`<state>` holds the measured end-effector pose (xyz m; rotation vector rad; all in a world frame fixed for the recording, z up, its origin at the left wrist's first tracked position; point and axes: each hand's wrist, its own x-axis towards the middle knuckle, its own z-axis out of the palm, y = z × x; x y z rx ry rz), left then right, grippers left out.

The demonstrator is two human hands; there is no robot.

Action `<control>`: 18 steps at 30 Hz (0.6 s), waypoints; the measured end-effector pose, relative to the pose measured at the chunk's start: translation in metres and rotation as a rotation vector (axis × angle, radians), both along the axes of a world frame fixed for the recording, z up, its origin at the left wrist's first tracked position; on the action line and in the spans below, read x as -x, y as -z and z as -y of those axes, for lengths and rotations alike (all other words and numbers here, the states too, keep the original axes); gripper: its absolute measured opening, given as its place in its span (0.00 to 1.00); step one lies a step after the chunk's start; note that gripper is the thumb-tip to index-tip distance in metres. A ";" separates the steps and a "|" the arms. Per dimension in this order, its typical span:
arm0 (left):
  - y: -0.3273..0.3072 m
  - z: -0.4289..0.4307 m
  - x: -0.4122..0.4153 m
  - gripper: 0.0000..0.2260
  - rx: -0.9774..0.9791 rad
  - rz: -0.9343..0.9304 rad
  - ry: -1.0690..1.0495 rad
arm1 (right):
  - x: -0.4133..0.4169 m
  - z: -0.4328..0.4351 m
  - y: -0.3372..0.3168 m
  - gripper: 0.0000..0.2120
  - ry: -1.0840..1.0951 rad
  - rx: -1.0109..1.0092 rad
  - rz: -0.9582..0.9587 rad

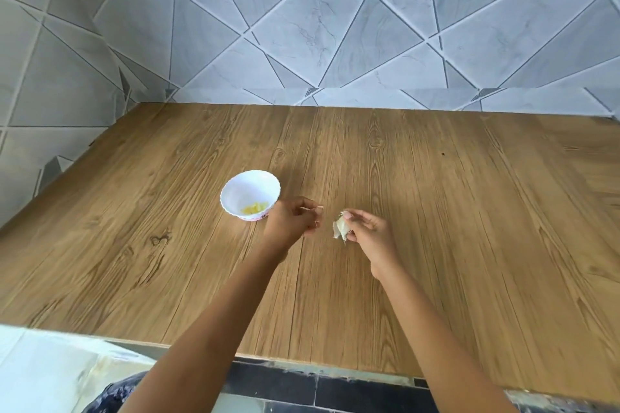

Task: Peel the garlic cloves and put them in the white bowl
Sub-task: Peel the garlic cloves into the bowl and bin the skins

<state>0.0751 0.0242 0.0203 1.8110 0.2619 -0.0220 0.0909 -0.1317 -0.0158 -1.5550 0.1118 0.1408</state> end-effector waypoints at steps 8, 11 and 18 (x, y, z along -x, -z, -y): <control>0.003 -0.013 0.030 0.04 -0.016 -0.011 -0.037 | -0.025 -0.016 0.021 0.13 -0.063 0.641 0.430; 0.001 -0.017 0.041 0.06 0.000 -0.040 -0.017 | -0.021 -0.010 0.019 0.18 -0.054 0.650 0.436; -0.001 -0.032 0.061 0.01 -0.024 -0.094 0.049 | 0.056 0.000 0.020 0.10 0.091 0.686 0.641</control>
